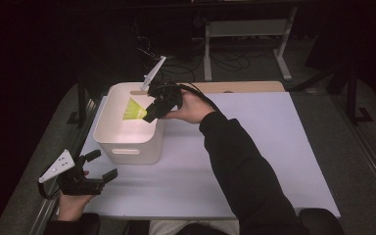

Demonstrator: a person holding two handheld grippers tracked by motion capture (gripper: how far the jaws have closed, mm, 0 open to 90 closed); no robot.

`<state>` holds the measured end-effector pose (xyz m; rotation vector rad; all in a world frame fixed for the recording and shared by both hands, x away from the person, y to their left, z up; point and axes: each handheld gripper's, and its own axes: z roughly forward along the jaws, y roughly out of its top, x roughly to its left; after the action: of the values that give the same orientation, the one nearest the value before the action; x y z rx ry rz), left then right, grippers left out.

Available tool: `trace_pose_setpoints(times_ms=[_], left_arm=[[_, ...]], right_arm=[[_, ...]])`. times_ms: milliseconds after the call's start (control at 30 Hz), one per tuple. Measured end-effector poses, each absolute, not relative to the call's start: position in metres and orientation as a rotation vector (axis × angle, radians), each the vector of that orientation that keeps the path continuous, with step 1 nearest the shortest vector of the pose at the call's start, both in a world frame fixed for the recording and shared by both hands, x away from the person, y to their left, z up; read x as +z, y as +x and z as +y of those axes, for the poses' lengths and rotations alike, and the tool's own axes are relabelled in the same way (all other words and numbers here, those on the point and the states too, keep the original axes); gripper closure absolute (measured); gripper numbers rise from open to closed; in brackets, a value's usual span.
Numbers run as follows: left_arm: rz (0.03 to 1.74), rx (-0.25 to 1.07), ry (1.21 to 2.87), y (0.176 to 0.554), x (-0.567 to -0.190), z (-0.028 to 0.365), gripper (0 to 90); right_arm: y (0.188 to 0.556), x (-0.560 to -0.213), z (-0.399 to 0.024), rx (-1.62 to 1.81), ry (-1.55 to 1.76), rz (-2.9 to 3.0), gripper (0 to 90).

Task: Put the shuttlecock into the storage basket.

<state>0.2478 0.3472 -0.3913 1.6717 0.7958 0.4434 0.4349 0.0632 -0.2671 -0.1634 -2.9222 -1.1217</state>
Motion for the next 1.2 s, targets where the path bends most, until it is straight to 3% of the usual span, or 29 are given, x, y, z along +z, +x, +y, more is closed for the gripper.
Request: trace_pose_setpoints(times_ms=[1200], left_arm=[[0.794,0.441,1.667,0.248,-0.391,0.348,0.0]], right_arm=[[0.432,-0.3,0.094,-1.012,-0.122,-2.912,63.1]])
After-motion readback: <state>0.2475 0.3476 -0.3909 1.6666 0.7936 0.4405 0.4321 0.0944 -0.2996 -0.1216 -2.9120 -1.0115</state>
